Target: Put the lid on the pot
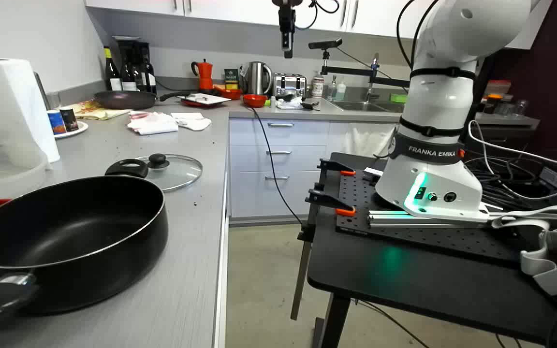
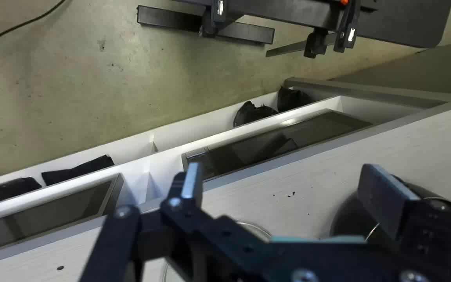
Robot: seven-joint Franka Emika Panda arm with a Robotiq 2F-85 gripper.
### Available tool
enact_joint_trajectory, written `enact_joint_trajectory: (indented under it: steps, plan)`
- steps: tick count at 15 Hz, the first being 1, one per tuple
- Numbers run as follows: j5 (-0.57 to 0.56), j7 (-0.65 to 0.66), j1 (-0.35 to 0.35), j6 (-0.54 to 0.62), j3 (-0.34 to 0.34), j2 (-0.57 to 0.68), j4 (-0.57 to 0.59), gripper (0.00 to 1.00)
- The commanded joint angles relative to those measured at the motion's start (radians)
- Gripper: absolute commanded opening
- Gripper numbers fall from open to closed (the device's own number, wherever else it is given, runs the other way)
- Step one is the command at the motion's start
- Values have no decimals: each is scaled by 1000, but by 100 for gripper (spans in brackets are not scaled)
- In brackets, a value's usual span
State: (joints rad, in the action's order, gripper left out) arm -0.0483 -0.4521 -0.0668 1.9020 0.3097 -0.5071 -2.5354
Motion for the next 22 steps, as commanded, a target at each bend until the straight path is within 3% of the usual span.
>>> enact_joint_trajectory:
  steps: [1, 12, 17, 22]
  plan:
    - [9, -7, -18, -1, -17, 3, 1, 100]
    - [20, -1, -6, 53, -31, 70, 35, 100]
    - [24, 23, 6, 145, -66, 205, 110, 100]
    - [31, 36, 18, 163, -119, 386, 247, 100]
